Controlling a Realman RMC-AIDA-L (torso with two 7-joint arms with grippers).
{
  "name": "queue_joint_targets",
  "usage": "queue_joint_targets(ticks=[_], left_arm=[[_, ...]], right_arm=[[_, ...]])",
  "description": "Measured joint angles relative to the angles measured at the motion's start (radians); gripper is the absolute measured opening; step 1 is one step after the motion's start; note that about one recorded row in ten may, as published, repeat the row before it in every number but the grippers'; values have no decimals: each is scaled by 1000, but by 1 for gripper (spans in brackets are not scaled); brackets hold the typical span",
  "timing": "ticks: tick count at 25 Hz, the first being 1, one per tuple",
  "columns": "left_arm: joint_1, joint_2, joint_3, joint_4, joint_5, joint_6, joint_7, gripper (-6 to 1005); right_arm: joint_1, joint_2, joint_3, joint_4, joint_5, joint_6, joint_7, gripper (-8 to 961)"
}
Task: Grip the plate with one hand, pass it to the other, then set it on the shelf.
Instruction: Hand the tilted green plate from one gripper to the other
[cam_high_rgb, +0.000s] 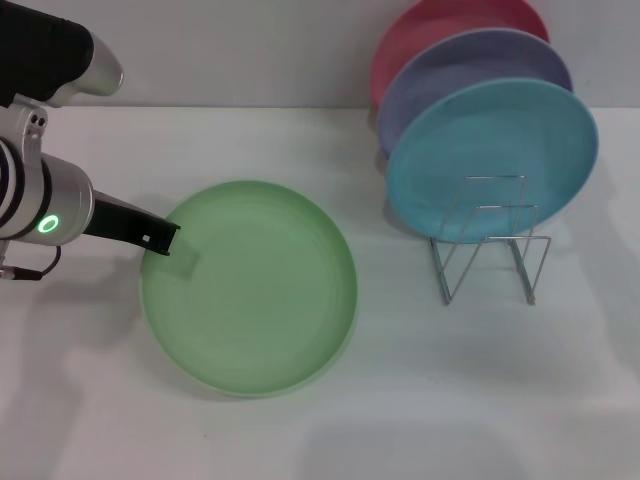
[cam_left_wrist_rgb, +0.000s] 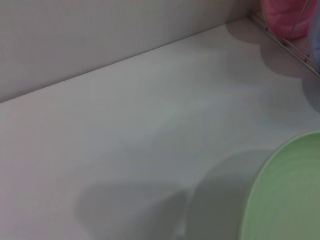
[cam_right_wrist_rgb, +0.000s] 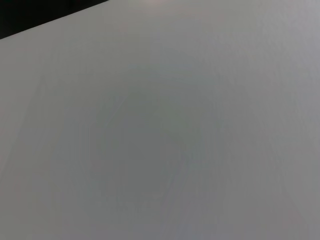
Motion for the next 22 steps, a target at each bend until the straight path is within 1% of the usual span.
queue_joint_targets(ticks=[12,14,17,20,22], left_arm=[[6,0,0,-9,0,14,0,34],[13,1,0,-18,1,32,0,34],[18,2,-4,-24,2,53,2,34],[12,3,-13,-28,3,58,14,34],[11,3,-15,-30,5,63,17,35]], right_arm=[[0,-2,-3,-1,-11,9,19,817],[10,-12,-2,7,-38,38,56,816],[28,-42,3,52,-103,115,122,816],[48,-76,5,145,-189,237,142,816],[60,-101,7,238,-243,349,150,816]])
